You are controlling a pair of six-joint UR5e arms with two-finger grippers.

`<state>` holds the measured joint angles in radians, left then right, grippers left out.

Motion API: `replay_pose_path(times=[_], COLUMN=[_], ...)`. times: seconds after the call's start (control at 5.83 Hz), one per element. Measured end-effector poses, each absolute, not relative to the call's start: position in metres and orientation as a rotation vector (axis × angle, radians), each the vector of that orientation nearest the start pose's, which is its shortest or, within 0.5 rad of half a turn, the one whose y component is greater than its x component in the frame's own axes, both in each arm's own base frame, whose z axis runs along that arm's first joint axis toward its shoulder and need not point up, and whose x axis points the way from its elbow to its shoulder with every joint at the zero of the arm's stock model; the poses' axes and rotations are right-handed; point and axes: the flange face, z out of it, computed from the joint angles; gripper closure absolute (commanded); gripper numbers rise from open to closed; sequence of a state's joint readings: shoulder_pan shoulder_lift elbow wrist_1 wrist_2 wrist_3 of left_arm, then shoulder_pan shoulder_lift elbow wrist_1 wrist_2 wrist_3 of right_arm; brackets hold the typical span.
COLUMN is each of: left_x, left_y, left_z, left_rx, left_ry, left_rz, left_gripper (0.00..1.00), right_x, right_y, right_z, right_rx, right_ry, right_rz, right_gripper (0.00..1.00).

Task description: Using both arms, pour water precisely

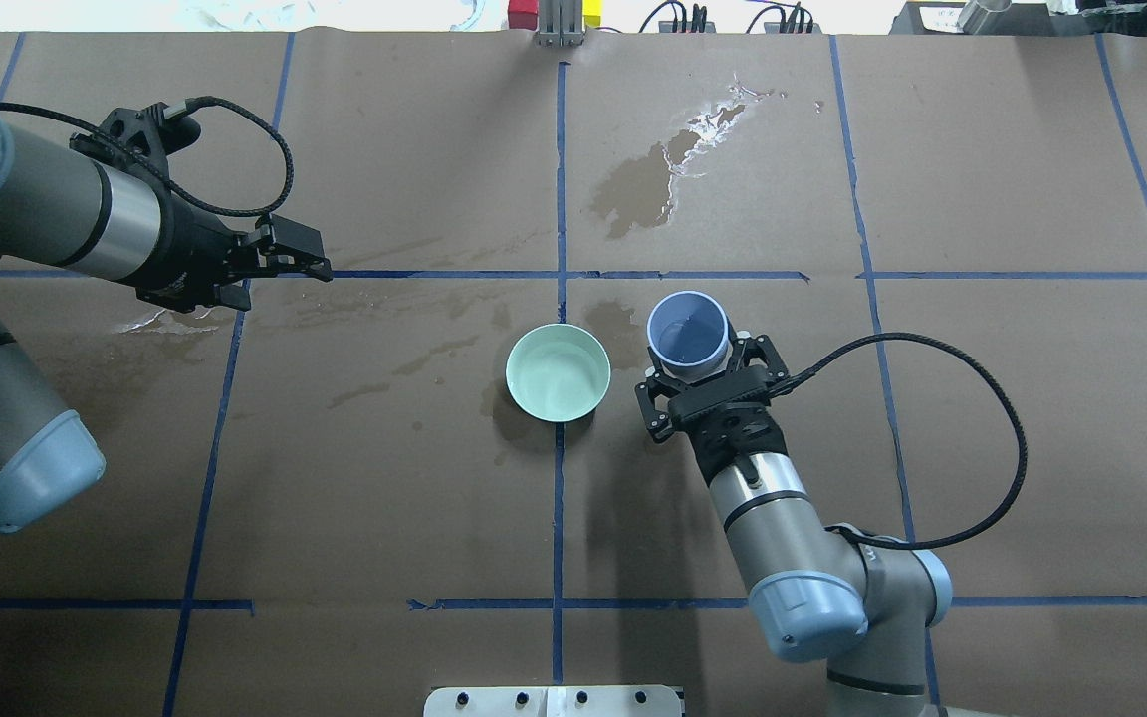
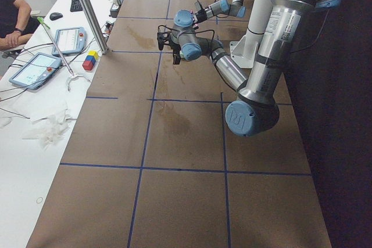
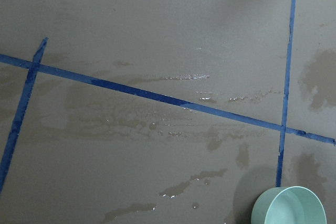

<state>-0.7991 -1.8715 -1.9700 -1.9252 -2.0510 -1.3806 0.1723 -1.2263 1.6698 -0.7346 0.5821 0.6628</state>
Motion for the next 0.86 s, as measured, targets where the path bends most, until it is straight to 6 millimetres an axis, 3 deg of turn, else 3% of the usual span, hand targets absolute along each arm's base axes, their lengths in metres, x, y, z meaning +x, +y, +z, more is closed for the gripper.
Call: replay_pose_path(times=[0.51,0.86], left_x=[0.322,0.322], left_y=[-0.456,-0.456], left_z=[0.273,0.272], left_rx=[0.108,0.109], left_ry=[1.116,1.117], left_rz=[-0.292,-0.291], left_gripper=[0.0,0.0], right_x=[-0.57,-0.585], right_y=[-0.311,-0.314], right_z=[0.279,0.27], right_rx=[1.296,1.26], right_ry=[-0.34,-0.216], right_rz=[-0.163,-0.247], right_gripper=[0.9,0.91])
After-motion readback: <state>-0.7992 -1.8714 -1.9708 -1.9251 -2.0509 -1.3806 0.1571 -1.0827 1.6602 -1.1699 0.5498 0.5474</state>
